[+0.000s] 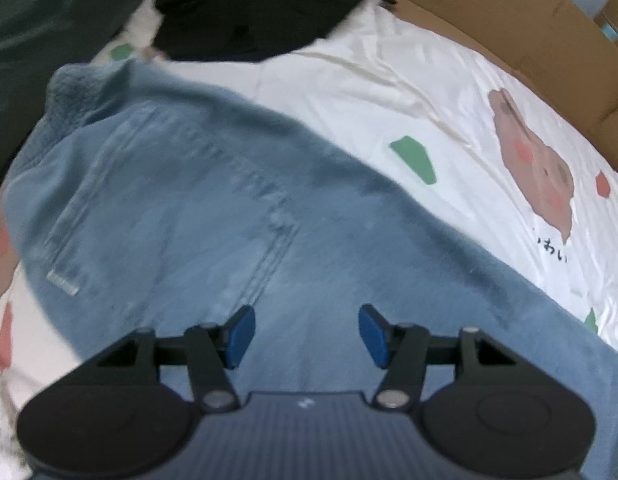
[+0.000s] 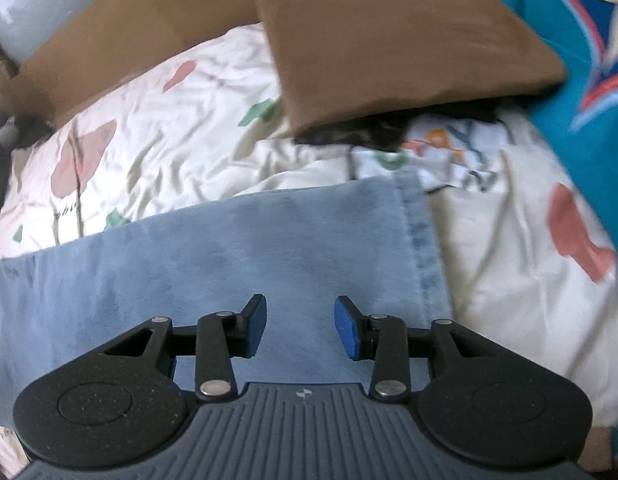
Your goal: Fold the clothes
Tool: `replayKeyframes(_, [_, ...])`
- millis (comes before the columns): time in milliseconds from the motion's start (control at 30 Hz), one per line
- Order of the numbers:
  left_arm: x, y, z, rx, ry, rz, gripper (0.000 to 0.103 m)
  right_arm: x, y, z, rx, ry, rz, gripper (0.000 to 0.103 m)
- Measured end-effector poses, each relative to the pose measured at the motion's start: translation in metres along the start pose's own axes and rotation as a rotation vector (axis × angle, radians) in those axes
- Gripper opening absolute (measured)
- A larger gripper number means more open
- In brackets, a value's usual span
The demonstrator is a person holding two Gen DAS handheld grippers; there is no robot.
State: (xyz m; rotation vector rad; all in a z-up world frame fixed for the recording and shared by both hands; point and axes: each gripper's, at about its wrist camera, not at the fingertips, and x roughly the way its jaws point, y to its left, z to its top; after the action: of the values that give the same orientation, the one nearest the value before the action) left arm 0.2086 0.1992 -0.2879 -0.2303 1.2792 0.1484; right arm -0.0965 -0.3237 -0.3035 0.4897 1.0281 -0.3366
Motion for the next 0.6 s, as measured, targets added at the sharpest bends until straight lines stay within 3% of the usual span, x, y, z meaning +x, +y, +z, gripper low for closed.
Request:
replayKeyframes(300, [0.035,-0.058,0.014,0.190,-0.026,-0.032,0.060,0.033,0.043,0.018,-0.079,0.004,0.025,0.045])
replayKeyframes(533, [0.068,-0.093,0.017,0.259,-0.011,-0.053,0.042,0.055,0.083,0.027,-0.198,0.026,0.070,0.045])
replayKeyframes(600, [0.075,-0.095,0.019,0.245,-0.012,-0.047,0.043,0.061,0.091,0.029,-0.237,0.022,0.065,0.045])
